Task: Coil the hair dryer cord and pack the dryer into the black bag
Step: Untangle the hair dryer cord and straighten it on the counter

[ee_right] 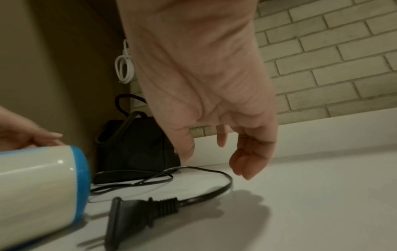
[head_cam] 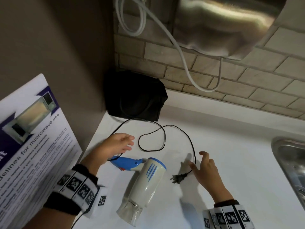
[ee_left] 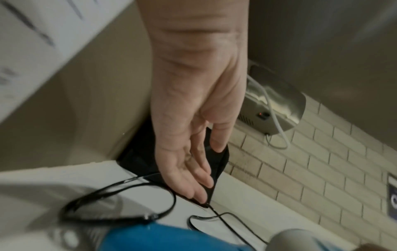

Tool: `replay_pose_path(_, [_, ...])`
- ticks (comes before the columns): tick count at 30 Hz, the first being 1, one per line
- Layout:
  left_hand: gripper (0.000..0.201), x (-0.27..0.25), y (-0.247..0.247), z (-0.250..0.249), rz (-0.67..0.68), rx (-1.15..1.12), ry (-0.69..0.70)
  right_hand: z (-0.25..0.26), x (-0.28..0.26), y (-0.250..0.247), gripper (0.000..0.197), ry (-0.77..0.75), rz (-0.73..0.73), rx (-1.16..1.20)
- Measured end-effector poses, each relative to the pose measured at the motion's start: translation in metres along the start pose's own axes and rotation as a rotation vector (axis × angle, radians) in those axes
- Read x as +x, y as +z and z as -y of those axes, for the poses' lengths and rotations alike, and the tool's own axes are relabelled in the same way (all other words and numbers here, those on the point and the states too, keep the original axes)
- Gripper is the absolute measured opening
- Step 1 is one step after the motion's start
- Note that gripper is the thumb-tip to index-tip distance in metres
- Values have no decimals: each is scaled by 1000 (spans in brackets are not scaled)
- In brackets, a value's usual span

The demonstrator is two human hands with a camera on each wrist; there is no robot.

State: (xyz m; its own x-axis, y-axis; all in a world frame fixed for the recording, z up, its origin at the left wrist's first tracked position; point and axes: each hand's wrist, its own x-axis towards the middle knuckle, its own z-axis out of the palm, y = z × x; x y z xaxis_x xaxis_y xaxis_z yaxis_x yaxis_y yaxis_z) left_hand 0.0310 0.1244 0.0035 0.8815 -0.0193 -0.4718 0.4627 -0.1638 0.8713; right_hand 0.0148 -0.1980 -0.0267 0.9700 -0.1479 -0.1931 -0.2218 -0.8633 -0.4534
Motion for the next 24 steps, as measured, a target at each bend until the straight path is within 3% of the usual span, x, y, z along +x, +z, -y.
replay_pose_path(6, [16, -39, 8, 39, -32, 24, 5, 33, -11, -1, 55, -136, -44, -30])
replay_pose_path(10, [22, -50, 1, 59, -3, 77, -93, 66, -22, 1, 54, -296, 2, -36])
replay_pose_path(14, [24, -57, -1, 65, -44, 69, -161, 106, -27, 13, 48, -503, 113, -4])
replay_pose_path(17, [23, -59, 4, 67, -52, 26, -186, 137, -24, 29, 40, -617, 248, -144])
replay_pose_path(21, [28, -55, 16, 70, -104, -131, -178, 167, -27, 53, 42, -656, 454, -421])
replay_pose_path(24, [25, -50, 21, 72, -165, -218, -131, 172, -36, 68, 42, -683, 497, -524])
